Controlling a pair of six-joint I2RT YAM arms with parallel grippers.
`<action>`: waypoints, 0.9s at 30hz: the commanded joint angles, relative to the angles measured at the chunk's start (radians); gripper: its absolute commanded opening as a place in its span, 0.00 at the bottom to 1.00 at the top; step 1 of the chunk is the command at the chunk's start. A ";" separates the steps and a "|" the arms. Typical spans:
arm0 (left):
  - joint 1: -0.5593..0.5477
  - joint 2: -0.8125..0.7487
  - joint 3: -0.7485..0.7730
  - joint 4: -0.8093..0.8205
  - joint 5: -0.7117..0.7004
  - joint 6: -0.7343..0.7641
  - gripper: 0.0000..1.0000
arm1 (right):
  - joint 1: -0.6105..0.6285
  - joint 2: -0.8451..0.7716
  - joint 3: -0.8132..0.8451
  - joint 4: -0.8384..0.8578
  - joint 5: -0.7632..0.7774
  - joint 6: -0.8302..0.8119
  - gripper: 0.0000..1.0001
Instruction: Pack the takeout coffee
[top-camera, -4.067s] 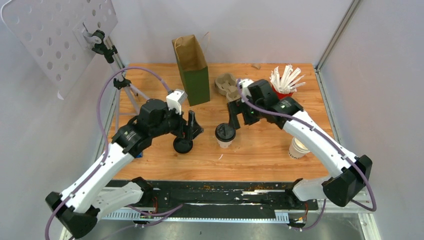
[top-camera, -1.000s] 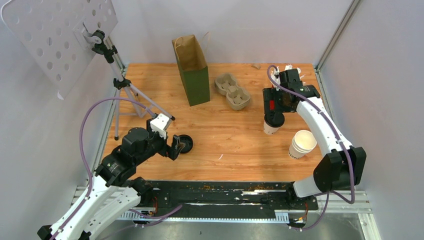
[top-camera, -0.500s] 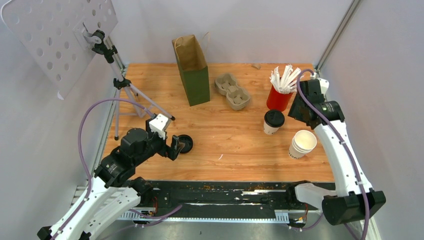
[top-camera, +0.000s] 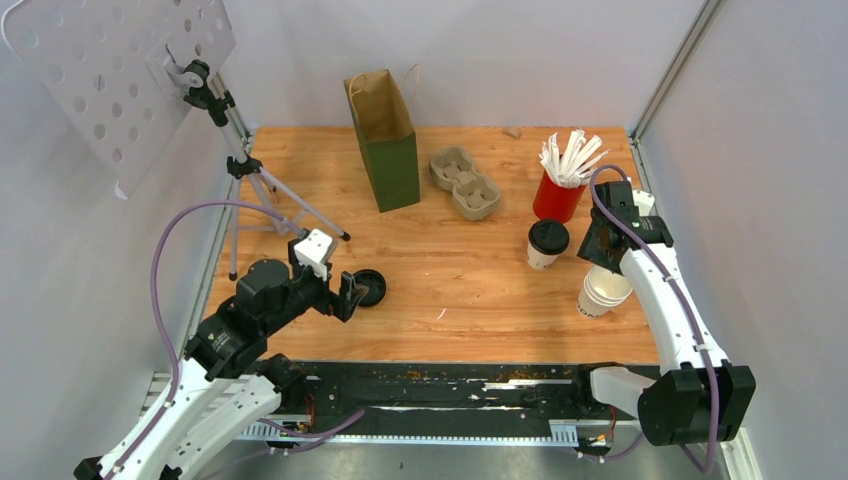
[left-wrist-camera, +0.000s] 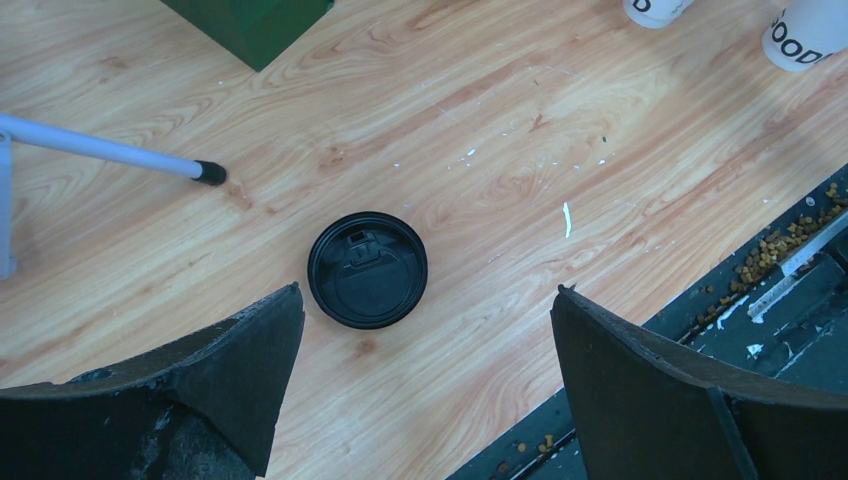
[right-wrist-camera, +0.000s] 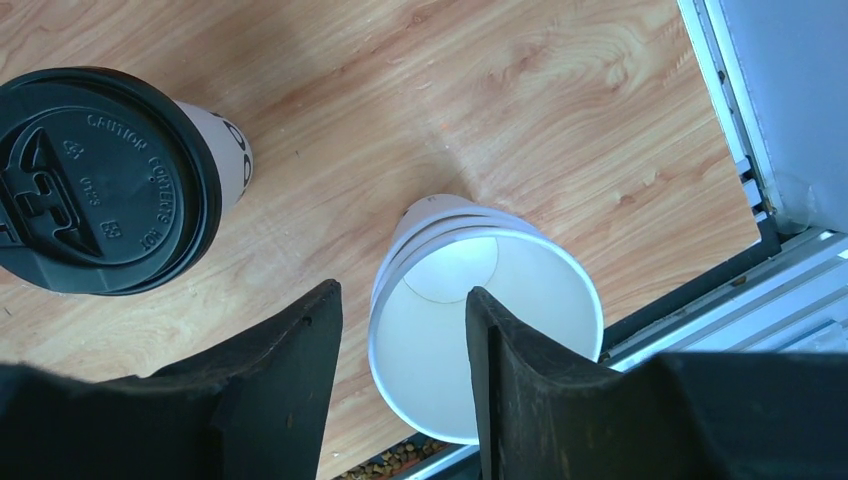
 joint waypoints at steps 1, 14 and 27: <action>-0.004 -0.003 0.007 0.033 -0.010 0.022 1.00 | -0.013 -0.016 -0.022 0.073 -0.009 0.019 0.48; -0.004 -0.005 0.004 0.034 -0.010 0.021 1.00 | -0.024 -0.028 -0.034 0.086 0.003 0.010 0.18; -0.005 -0.004 0.004 0.034 -0.011 0.021 1.00 | -0.026 -0.029 0.038 0.025 0.058 -0.031 0.00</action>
